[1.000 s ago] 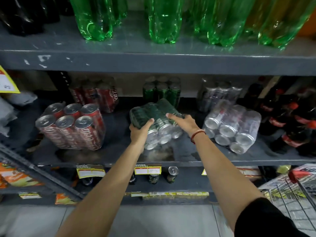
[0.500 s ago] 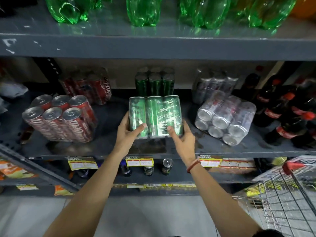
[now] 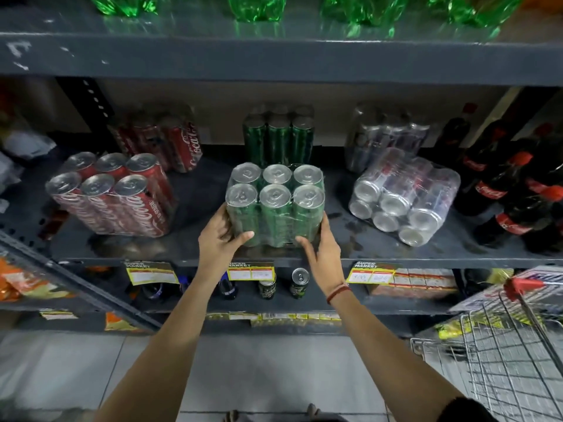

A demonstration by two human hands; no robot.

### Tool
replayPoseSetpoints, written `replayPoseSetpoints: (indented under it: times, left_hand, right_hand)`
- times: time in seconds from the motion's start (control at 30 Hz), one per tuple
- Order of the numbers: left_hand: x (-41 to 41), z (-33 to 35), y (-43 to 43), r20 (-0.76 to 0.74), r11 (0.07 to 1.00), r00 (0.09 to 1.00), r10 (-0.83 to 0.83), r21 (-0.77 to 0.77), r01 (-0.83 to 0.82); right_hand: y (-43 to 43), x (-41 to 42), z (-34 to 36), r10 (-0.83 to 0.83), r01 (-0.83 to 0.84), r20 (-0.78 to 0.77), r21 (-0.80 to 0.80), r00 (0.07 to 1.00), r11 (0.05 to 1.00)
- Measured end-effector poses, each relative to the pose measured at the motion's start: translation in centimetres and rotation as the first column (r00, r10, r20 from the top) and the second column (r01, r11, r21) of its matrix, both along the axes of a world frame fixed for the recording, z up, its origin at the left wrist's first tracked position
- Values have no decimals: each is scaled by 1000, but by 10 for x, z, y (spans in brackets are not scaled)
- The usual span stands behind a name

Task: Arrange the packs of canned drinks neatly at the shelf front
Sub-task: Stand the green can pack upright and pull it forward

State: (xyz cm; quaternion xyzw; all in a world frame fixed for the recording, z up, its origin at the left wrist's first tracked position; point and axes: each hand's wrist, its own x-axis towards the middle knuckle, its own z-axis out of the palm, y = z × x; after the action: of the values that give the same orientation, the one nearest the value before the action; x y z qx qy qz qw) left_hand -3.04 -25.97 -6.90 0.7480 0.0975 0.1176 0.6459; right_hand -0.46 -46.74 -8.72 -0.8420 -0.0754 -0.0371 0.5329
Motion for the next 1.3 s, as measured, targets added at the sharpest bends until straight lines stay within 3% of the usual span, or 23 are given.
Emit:
replayPoseSetpoints:
  times: [0.2, 0.27, 0.37, 0.43, 0.6, 0.77, 0.9, 1.0, 1.13, 1.2, 1.3]
  left_hand:
    - [23, 2, -1, 14, 992, 998, 58, 108, -59]
    - [23, 2, -3, 11, 984, 994, 110, 143, -111]
    - [10, 7, -23, -10, 939, 943, 332, 94, -330]
    - [-2, 11, -48, -14, 902, 902, 432, 17, -431]
    - [-4, 27, -114, -69, 949, 956, 286, -120, -293]
    - [5, 42, -120, -161, 959, 961, 227, -133, -249]
    - [12, 41, -91, -103, 954, 965, 243, -153, -256]
    - [32, 39, -61, -85, 922, 982, 169, -338, -188]
    - [65, 28, -25, -183, 911, 982, 38, -397, -109]
    - [76, 32, -17, -244, 917, 966, 85, -359, -172]
    - [79, 37, -18, -267, 888, 921, 283, -290, -357]
  right_hand:
    - [-1, 30, 5, 29, -28, 15, -70, 999, 997]
    - [-5, 33, 13, -16, 16, -1, 49, 1000, 999]
    - [-7, 47, 37, -157, 157, -28, 321, 987, 934]
    - [-6, 70, 57, -149, 168, -80, 365, 986, 916]
    - [10, 116, 96, 102, 11, -288, 364, 952, 931]
    - [13, 110, 79, 50, 67, -306, 360, 951, 930]
    - [19, 71, 72, -90, 178, -219, 430, 972, 885]
    - [35, 28, 67, -213, 251, -133, 470, 968, 846]
    - [69, -19, 54, -262, 240, -6, 421, 965, 875]
    - [81, -33, 50, -238, 210, 26, 382, 971, 900]
    - [80, -36, 46, -201, 164, 55, 393, 978, 905]
